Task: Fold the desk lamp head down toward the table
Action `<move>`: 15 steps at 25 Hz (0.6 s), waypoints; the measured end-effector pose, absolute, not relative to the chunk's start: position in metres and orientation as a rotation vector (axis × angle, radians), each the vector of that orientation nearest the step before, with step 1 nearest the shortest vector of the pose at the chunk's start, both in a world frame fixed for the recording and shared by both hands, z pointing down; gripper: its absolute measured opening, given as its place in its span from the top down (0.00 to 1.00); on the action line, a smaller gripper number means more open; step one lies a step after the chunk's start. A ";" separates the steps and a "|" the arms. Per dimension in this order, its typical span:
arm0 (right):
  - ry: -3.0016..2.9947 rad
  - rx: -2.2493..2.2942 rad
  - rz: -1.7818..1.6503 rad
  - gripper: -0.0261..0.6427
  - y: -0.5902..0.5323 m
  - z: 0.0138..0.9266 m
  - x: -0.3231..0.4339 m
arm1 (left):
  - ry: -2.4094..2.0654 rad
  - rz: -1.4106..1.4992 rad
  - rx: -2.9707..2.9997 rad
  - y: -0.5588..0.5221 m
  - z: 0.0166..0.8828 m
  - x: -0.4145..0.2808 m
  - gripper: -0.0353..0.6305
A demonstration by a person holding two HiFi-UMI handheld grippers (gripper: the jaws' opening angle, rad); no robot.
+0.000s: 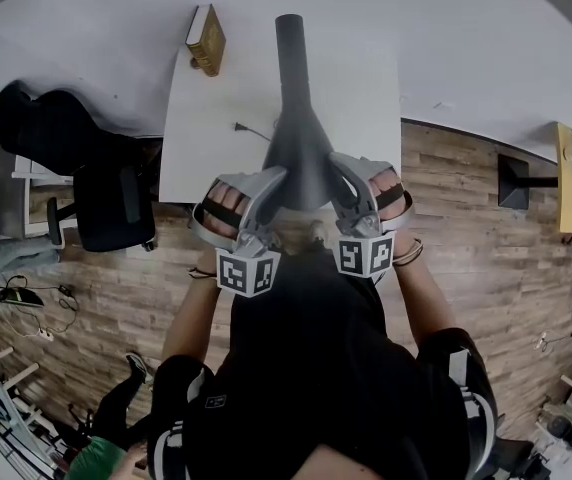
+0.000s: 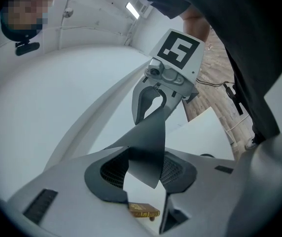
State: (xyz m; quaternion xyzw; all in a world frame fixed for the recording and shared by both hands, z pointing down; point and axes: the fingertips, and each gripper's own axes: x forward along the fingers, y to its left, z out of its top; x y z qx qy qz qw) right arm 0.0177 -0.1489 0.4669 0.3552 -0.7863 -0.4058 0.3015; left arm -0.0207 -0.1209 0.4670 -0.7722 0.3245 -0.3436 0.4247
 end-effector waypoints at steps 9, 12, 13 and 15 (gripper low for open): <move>-1.959 0.949 -1.212 0.73 -0.153 0.492 0.018 | 0.803 -0.920 -1.807 -0.125 0.494 -0.022 0.70; -1.926 0.951 -1.239 0.72 -0.156 0.500 0.016 | 0.807 -0.936 -1.770 -0.128 0.504 -0.024 0.70; -1.918 0.955 -1.246 0.72 -0.158 0.502 0.016 | 0.810 -0.938 -1.756 -0.130 0.506 -0.024 0.70; -1.898 0.962 -1.262 0.72 -0.161 0.506 0.016 | 0.816 -0.942 -1.726 -0.133 0.510 -0.024 0.70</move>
